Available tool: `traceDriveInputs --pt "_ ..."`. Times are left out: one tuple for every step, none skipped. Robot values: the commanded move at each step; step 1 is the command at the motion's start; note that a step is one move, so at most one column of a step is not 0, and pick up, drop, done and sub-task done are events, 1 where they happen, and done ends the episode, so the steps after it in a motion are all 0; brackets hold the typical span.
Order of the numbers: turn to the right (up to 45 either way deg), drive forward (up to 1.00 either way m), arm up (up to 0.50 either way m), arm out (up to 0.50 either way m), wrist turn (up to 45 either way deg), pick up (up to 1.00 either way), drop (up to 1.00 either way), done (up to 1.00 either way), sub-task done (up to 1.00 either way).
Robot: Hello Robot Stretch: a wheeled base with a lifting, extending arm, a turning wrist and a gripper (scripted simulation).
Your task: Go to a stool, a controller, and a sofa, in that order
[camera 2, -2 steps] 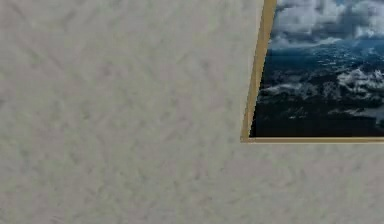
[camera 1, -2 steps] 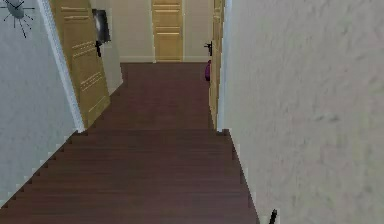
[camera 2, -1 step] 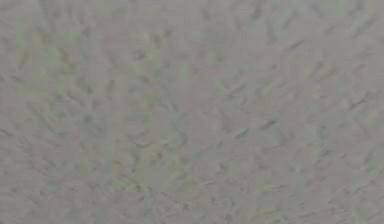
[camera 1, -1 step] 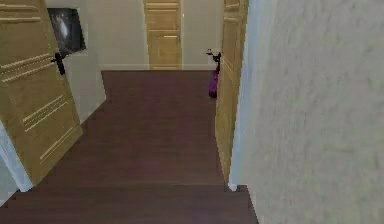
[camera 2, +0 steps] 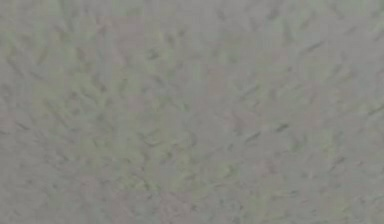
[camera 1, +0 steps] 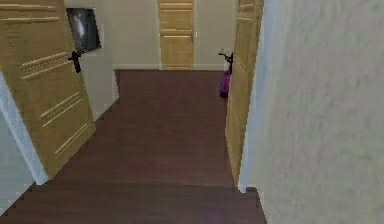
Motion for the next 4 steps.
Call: traceDriveInputs --pt "0.0 1.00 0.00 0.00 0.0 0.00 0.00 0.00 0.00" --pt "0.0 1.00 0.00 0.00 0.0 0.00 0.00 0.00 0.00" --pt "0.0 0.45 0.00 0.00 0.0 0.00 0.00 0.00 0.00" --pt "15.0 0.00 0.00 0.00 0.0 0.00 0.00 0.00 0.00"
